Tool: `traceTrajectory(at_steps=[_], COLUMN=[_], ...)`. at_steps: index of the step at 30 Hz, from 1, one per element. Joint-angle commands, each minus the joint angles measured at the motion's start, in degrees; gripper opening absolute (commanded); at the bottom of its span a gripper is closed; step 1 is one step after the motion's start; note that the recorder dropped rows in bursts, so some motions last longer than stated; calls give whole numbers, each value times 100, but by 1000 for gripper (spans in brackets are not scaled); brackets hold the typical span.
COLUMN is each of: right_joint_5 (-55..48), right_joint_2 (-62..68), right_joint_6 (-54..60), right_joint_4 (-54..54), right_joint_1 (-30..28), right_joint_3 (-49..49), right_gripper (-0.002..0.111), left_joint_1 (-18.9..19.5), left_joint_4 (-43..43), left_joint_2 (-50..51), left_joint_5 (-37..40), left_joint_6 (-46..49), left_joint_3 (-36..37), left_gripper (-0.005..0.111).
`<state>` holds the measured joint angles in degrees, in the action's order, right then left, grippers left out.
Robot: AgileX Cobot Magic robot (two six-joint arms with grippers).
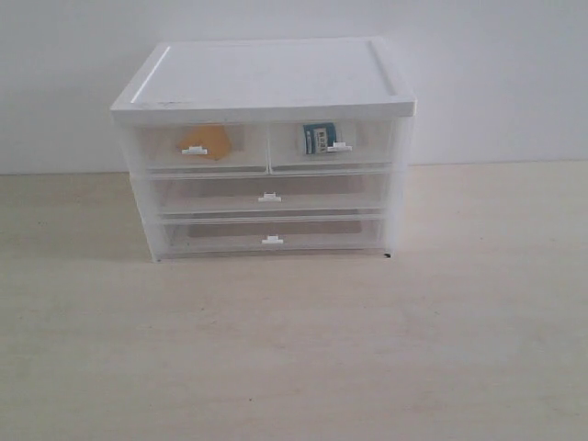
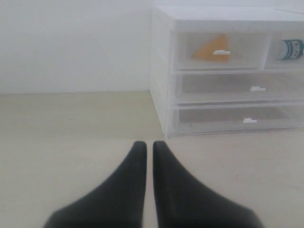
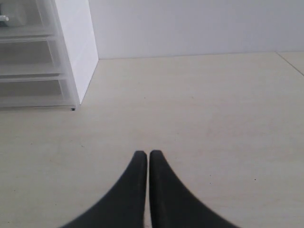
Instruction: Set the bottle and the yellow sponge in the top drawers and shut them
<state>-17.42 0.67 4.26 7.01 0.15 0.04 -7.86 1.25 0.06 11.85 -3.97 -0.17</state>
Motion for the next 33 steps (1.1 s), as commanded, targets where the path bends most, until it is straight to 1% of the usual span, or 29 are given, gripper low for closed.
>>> traceTrajectory(at_steps=[1,33], right_joint_5=[-1,-1], right_joint_2=[-8,-8], right_joint_6=[5,-34], right_joint_4=[6,6], right_joint_1=[-15,-15], right_joint_3=[-4,-4], right_gripper=[0,0], left_joint_1=[21,21], left_joint_4=[8,8], left_joint_2=[-6,-6], left_joint_5=[17,-27], left_joint_6=[-19,-11], left_joint_3=[17,17], left_gripper=[4,4])
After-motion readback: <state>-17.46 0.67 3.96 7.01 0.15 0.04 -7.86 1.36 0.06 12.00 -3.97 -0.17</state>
